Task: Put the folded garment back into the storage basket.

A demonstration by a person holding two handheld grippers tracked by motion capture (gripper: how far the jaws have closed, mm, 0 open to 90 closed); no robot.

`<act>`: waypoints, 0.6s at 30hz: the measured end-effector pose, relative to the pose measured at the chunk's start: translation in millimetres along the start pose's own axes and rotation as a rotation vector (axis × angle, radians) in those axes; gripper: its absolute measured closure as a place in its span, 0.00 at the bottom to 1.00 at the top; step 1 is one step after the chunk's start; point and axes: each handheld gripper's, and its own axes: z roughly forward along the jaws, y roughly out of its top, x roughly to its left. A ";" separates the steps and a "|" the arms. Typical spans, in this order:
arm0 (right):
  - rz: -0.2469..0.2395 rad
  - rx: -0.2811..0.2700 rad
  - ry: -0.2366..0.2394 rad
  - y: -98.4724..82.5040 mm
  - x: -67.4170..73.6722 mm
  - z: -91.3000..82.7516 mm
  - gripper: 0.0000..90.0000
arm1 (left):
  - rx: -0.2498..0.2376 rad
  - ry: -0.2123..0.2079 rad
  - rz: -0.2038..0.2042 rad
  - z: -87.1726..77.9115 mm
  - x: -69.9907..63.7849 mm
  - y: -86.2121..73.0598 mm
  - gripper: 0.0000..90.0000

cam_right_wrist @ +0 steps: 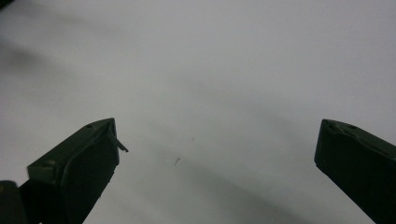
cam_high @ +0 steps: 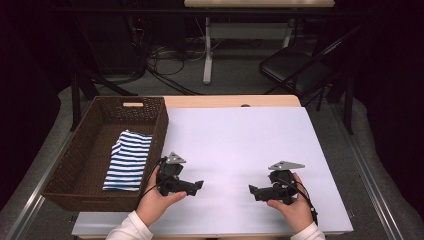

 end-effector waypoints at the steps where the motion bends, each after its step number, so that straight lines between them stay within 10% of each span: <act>1: -0.001 0.000 -0.002 -0.8 -0.2 0.1 0.00 | -0.001 0.000 -0.001 0.4 -0.3 -1.1 0.01; 18: 0.000 -0.016 0.000 -5.7 2.2 -0.1 0.00 | -0.011 -0.006 -0.015 2.0 0.8 -9.8 0.02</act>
